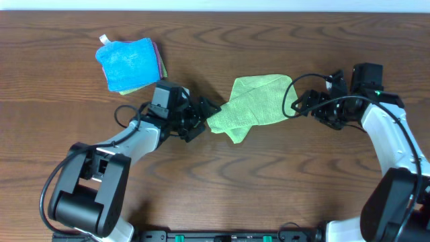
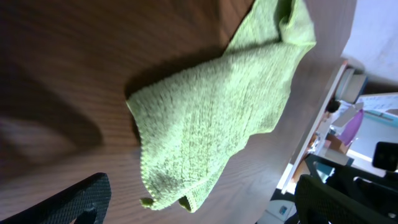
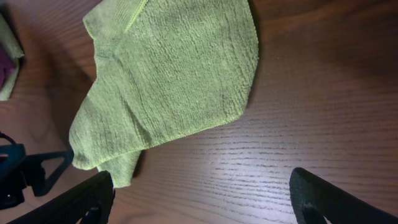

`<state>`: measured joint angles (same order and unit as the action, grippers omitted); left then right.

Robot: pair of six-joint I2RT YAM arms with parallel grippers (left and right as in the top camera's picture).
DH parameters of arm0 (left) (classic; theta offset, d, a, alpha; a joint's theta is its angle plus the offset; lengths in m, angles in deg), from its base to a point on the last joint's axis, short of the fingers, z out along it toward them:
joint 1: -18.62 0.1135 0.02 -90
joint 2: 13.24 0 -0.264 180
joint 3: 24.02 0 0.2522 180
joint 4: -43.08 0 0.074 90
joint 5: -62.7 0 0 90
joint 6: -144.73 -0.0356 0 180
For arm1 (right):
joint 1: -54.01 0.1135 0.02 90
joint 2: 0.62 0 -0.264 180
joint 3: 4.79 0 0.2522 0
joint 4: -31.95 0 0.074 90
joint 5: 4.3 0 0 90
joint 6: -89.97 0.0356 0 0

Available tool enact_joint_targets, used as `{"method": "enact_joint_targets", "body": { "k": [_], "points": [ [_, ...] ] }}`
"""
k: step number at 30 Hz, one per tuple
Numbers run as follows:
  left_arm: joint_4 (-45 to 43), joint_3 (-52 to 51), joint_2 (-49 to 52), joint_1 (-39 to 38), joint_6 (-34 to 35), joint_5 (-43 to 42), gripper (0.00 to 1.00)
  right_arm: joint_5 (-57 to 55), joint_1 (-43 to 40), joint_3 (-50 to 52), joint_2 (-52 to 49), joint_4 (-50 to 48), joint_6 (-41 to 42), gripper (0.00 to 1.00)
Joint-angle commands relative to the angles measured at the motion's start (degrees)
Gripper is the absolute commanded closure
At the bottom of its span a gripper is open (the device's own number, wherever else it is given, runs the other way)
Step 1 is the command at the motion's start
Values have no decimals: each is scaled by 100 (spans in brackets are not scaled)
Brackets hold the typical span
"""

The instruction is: Fold the cloth

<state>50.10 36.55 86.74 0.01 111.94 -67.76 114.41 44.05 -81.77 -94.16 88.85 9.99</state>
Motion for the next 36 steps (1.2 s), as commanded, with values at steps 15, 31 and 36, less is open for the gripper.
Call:
{"method": "enact_joint_targets", "body": {
  "k": [15,31,36],
  "points": [
    [-619,52,459,-450,251,284,0,72,-15,24,94,83,-20,9],
    [-1187,52,463,-476,330,48,94,66,-15,24,94,83,-24,6],
    [-1502,61,457,-398,369,-229,94,66,-15,101,50,-142,-22,6]
  ]
}}
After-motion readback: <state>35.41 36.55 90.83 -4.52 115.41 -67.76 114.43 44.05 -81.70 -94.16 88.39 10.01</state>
